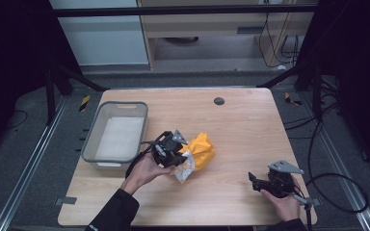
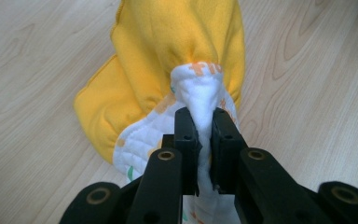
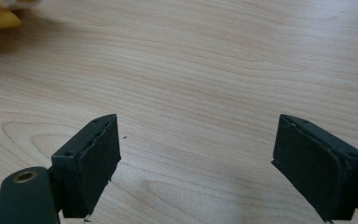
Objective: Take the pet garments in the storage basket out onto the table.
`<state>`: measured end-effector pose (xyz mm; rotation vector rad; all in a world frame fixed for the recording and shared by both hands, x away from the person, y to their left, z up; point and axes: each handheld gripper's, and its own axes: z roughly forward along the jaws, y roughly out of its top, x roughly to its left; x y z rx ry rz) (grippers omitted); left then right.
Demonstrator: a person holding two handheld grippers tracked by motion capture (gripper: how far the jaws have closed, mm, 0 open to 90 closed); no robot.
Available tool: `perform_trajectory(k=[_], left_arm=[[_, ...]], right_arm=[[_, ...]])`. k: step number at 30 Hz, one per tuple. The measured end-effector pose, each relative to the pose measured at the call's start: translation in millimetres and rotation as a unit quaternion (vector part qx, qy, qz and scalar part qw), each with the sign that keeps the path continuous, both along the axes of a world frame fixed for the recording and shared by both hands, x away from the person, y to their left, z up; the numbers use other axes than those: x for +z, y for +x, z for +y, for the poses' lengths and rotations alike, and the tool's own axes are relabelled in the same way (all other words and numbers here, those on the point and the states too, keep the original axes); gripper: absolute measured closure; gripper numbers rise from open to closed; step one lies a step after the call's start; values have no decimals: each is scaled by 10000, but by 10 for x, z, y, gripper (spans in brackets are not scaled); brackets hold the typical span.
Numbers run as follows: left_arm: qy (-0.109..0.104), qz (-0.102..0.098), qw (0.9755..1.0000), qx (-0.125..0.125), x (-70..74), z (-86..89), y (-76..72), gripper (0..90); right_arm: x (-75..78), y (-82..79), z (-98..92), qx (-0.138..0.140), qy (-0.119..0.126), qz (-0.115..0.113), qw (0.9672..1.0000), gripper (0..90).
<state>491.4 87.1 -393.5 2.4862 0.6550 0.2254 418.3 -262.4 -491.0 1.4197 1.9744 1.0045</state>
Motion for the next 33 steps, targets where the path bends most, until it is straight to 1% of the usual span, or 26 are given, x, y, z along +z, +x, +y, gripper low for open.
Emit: perform_trajectory(k=[3,10,16,19,23,31,33], left_arm=[[45,6,10000,-43,-62,-33,3,831],[-6,119,9999,-72,-176,-88,10,820],[85,163,9998,-111,-263,-136,6,789],[35,223,9997,-102,-304,-136,9,766],[8,251,9996,-102,-320,-128,5,716],[-128,127,9998,-14,-321,-93,-19,567],[-249,18,9997,-6,-297,-69,-41,518]], right_arm=[[-3,0,2,13,5,-1,10000,146],[-5,1,3,17,0,9,10000,146],[-5,0,3,28,-4,8,10000,146],[-5,-1,1,22,2,6,10000,146],[-7,-1,2,24,4,11,10000,146],[-6,-2,0,22,21,15,10000,142],[-6,-3,0,13,31,19,10000,141]])
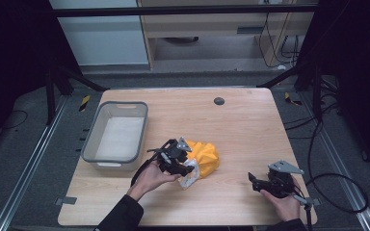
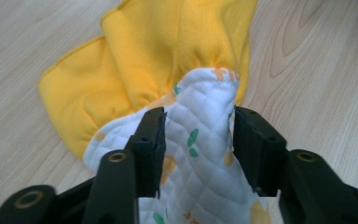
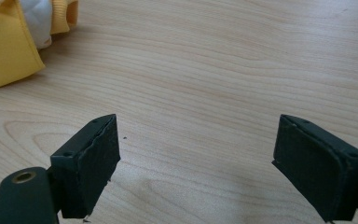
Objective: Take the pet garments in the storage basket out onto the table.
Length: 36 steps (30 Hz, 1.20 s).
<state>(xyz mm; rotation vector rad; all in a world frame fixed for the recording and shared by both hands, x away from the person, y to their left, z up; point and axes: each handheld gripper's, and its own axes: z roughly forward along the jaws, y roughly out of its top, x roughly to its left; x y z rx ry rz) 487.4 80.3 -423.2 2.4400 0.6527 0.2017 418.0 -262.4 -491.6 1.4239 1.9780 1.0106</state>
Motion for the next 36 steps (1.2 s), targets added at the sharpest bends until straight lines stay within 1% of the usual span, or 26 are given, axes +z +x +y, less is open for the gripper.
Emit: perform_trajectory(k=[3,4,5,6,8,10,12,15,19,21,23,25,27,29,30,31,34,35,36], left_arm=[[-130,-58,9999,-9,30,32,-32,448],[-130,-58,9999,-9,30,32,-32,427],[-152,-92,9998,-26,42,44,-43,427],[-198,-181,9996,5,60,69,-70,381],[-249,-229,9994,33,82,103,-91,354],[-323,-324,9989,32,99,144,-114,322],[-422,-403,9982,102,113,185,-143,305],[-573,-441,9972,188,124,263,-184,276],[-688,-488,9958,363,112,390,-244,257],[-710,-521,9951,452,102,459,-276,251],[-770,-483,9944,541,85,530,-307,240],[-821,-476,9933,656,64,606,-345,235],[-912,-471,9917,770,33,682,-383,235],[-1016,-420,9904,840,0,755,-415,235],[-1050,-433,9896,883,-16,791,-428,236],[-1050,-433,9896,883,-16,791,-428,236],[-1121,-486,9869,1052,-64,922,-488,231],[-1147,-472,9861,1109,-79,962,-506,225],[-1201,-443,9847,1186,-99,1007,-527,223]], right_arm=[[0,0,-2,4,4,-1,10000,139],[0,0,-2,4,4,-1,10000,139],[0,0,-2,0,6,1,10000,138],[0,0,-3,-4,5,-4,10000,136],[-1,-1,-4,-12,1,-2,10000,134],[-1,-1,-4,-16,-1,6,10000,130],[-2,-3,-4,-24,13,13,10000,128],[-1,-3,-6,-24,8,3,10000,126],[-3,-4,-6,-30,9,4,10000,125],[-4,-5,-3,-30,3,12,10000,125],[-4,-6,-3,-34,-14,3,10000,125],[-5,-7,-2,-31,-9,1,10000,124],[-7,-7,-2,-33,-13,7,10000,124],[-9,-8,1,-39,-16,9,10000,124],[-10,-8,2,-30,-19,7,10000,124],[-12,-8,5,-31,-25,13,10000,123],[-12,-11,6,-8,-38,-4,10000,122],[-13,-14,5,-3,-28,-6,10000,122],[-16,-14,3,0,-46,-3,10000,122]])
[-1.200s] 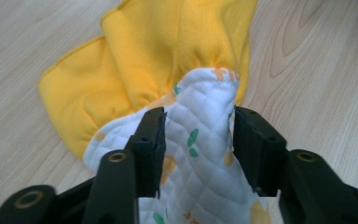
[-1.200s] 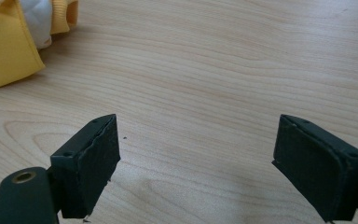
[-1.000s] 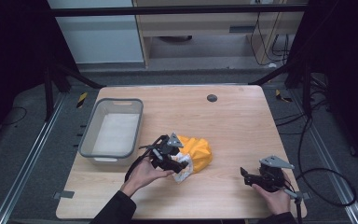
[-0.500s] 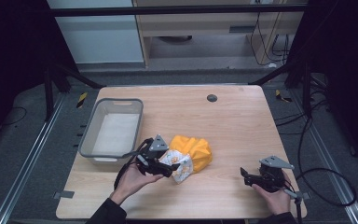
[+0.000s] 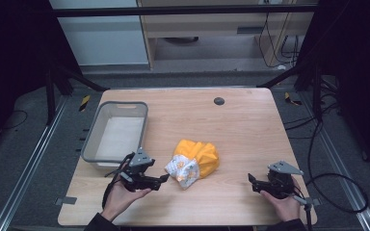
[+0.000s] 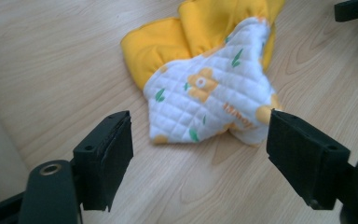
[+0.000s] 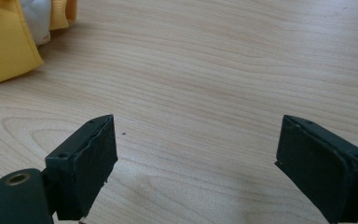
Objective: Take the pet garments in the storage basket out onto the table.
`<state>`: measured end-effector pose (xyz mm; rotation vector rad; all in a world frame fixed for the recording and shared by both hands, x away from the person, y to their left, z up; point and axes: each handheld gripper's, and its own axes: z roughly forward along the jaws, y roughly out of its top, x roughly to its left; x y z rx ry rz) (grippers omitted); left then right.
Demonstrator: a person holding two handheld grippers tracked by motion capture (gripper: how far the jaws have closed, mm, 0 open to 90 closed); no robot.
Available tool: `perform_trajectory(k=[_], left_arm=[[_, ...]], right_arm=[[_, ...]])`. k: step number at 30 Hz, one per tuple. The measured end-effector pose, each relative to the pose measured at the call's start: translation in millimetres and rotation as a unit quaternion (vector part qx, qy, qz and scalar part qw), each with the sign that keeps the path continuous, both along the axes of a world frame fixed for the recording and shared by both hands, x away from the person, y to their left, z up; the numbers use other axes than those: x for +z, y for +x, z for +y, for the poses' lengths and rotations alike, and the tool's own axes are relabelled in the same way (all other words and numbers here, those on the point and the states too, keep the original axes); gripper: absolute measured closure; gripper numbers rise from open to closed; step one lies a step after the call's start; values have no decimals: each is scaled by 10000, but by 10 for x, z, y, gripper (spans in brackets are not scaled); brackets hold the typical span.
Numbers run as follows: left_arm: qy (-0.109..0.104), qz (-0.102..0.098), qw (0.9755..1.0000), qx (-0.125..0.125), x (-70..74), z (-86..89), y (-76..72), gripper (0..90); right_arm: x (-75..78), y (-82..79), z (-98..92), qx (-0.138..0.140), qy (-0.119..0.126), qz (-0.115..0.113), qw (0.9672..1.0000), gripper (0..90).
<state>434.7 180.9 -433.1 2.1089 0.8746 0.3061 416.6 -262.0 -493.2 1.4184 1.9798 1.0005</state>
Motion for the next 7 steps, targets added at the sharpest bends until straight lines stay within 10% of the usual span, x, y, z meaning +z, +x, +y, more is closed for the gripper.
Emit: perform_trajectory(k=[7], left_arm=[[-168,61,9990,399,-131,240,-101,230]], right_arm=[[-2,-7,16,14,18,44,10000,119]])
